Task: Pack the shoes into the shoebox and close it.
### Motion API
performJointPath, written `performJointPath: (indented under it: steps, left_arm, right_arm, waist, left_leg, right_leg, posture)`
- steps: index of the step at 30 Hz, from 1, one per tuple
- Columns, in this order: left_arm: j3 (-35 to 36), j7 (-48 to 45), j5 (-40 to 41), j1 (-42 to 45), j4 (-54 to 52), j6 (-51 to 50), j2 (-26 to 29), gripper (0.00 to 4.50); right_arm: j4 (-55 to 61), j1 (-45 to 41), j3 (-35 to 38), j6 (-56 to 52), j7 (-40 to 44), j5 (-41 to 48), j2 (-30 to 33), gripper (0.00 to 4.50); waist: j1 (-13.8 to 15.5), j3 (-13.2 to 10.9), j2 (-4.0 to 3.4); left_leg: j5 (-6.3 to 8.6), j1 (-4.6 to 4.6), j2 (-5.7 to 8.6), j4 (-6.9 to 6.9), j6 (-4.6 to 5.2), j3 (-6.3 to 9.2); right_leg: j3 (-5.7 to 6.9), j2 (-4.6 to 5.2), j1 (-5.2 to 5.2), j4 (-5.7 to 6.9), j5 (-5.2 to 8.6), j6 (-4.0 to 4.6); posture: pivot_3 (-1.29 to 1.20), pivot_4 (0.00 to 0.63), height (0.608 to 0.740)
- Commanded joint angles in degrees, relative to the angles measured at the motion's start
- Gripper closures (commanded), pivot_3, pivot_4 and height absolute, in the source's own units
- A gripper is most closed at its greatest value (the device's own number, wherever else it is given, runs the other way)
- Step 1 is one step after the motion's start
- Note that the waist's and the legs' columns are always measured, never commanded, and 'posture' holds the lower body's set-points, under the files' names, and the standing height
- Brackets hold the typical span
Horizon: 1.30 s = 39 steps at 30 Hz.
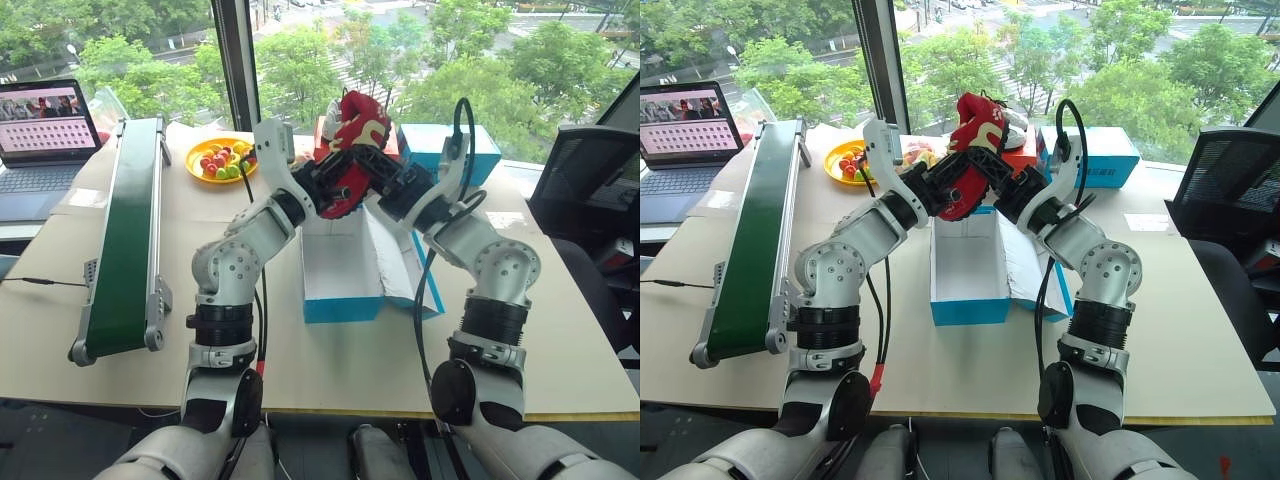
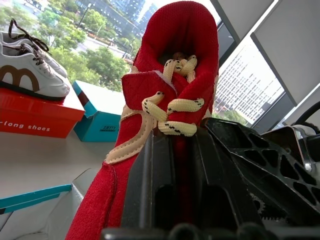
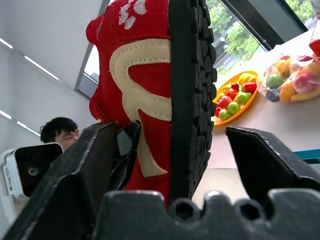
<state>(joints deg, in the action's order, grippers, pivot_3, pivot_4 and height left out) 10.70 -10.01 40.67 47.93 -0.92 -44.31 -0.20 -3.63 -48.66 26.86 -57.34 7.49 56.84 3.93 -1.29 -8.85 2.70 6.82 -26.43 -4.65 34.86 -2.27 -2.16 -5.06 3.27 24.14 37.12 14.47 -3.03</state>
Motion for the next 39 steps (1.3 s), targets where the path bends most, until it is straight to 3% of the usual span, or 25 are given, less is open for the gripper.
performJointPath:
  steps: [1,2,4,6,11,14,18,21,28,39]
  left_arm:
    - [-0.01,-0.16,1.44,0.06,-3.24,-0.07,0.11,4.50]
    - [0.00,-0.08,1.52,-0.11,-3.43,-0.14,0.14,4.50]
    - [0.21,0.41,1.69,-0.33,-3.61,-0.12,-0.03,3.54]
    - [1.13,0.55,2.47,-0.70,-4.00,-0.16,0.12,2.88]
    - [3.04,-1.62,3.52,-1.97,-5.42,-1.68,5.52,1.05]
    - [3.77,-5.97,3.85,-3.85,-7.33,-5.07,14.63,0.02]
    - [3.00,-14.41,5.19,-8.95,-11.34,-9.69,27.17,0.00]
    - [0.90,-17.43,4.98,-14.35,-15.94,-10.96,32.13,0.00]
    - [-1.43,-14.37,4.10,-16.36,-18.29,-9.76,28.46,0.00]
    - [-1.39,-12.19,4.32,-16.92,-20.48,-10.35,26.39,0.00]
  right_arm:
    - [2.41,-0.61,0.30,1.85,-0.50,2.41,0.45,2.86]
    - [2.29,-0.69,0.24,1.96,-0.60,2.57,0.54,3.09]
    - [1.93,-0.88,0.16,2.17,-0.72,2.77,0.75,3.73]
    - [1.58,-1.27,-0.02,2.41,-0.83,2.81,0.77,4.06]
    - [0.70,-2.19,-0.91,2.95,-1.11,1.93,1.30,4.09]
    - [0.91,-2.53,-4.59,1.10,-2.13,-1.75,3.77,4.09]
    - [2.70,-2.06,-14.76,-2.56,-2.18,-9.49,9.11,4.09]
    - [4.73,-1.07,-23.13,-3.93,-1.23,-15.85,13.01,4.09]
    - [4.27,0.81,-30.39,-7.38,0.63,-22.54,15.83,4.09]
    - [-2.24,3.73,-32.47,-5.91,3.60,-30.61,15.60,4.09]
  waist:
    - [-0.02,0.00,0.00]
    - [-0.04,0.00,0.00]
    - [-0.02,0.00,0.00]
    - [0.03,0.00,0.00]
    - [-0.24,0.00,-0.01]
    - [-0.99,-0.01,-0.02]
    - [-1.53,-0.04,-0.06]
    - [-1.55,-0.06,-0.10]
    - [-0.34,-0.06,-0.09]
    - [-0.81,-0.06,-0.08]
  left_leg:
    - [0.00,0.00,0.00,0.00,0.00,0.00]
    - [0.00,0.00,0.00,0.00,0.00,0.00]
    - [0.00,0.00,0.00,-0.01,0.00,0.01]
    - [0.00,0.00,0.00,0.00,0.00,0.01]
    - [0.00,-0.01,0.00,-0.02,0.00,0.01]
    - [0.00,-0.01,0.00,-0.03,0.00,0.03]
    - [0.00,-0.01,-0.01,-0.07,0.00,0.03]
    - [0.00,-0.01,-0.02,-0.14,0.00,0.01]
    - [0.00,-0.05,-0.02,-0.02,0.00,0.01]
    - [0.00,-0.05,-0.02,-0.04,0.01,0.02]
  right_leg:
    - [0.00,0.00,0.00,0.00,0.00,0.00]
    - [0.00,0.00,0.00,0.00,0.00,0.00]
    - [0.00,0.00,0.00,0.00,0.00,0.00]
    - [0.00,0.00,0.00,0.00,0.00,0.00]
    - [0.00,0.00,0.02,-0.01,0.00,0.00]
    - [0.00,-0.01,0.03,0.00,0.00,0.00]
    - [-0.01,0.00,0.07,-0.01,0.00,0.01]
    - [-0.01,0.01,0.12,-0.01,0.03,0.06]
    - [0.06,0.05,0.06,-0.04,0.04,0.07]
    - [0.03,0.02,0.08,-0.03,0.05,0.07]
  posture:
    - [0.00,0.150,0.740]
    - [0.00,0.150,0.740]
    - [0.00,0.150,0.740]
    - [0.00,0.150,0.740]
    - [0.00,0.150,0.740]
    - [0.00,0.150,0.740]
    - [0.00,0.150,0.740]
    - [0.00,0.150,0.740]
    - [0.00,0.150,0.740]
    - [0.00,0.150,0.740]
